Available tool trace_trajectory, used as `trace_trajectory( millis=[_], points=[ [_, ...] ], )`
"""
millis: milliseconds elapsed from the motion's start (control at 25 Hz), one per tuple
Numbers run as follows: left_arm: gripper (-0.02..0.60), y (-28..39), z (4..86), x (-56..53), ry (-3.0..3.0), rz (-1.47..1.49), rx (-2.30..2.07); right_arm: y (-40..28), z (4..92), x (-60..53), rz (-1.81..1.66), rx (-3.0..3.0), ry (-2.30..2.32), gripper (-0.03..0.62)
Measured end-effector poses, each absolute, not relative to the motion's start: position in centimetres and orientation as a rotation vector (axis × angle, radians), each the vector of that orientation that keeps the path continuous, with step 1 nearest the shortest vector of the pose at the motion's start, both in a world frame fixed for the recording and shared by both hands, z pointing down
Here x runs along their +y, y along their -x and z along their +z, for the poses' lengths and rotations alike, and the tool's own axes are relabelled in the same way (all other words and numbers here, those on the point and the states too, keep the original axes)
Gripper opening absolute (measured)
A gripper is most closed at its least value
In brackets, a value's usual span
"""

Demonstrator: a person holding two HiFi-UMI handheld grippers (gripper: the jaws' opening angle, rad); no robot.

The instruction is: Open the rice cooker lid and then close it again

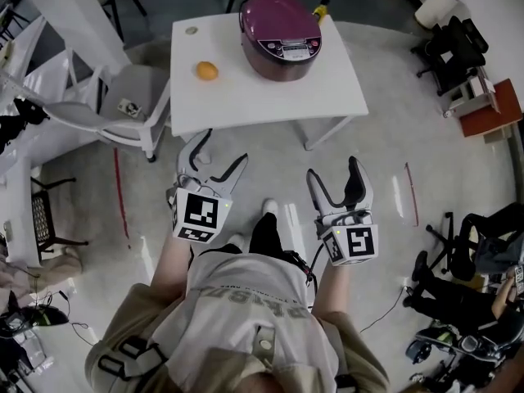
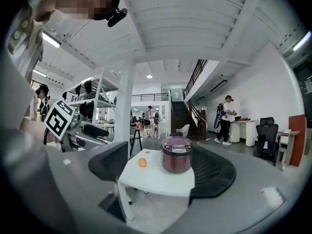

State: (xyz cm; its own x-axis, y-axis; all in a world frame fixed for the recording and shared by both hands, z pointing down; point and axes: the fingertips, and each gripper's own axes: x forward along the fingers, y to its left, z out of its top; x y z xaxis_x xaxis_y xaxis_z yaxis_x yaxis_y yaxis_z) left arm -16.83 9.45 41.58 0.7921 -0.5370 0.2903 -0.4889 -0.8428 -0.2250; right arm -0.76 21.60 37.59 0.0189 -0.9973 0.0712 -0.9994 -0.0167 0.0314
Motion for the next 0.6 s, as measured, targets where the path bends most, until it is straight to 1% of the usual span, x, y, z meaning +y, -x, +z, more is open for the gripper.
trace_trajectory(
  millis=[600],
  points=[
    [0.36,6.0,40.2,3.9,2.817,-0.501,1.015,-9.6,36.0,13.7,0.016,-2.327,-1.965,0.374]
  ],
)
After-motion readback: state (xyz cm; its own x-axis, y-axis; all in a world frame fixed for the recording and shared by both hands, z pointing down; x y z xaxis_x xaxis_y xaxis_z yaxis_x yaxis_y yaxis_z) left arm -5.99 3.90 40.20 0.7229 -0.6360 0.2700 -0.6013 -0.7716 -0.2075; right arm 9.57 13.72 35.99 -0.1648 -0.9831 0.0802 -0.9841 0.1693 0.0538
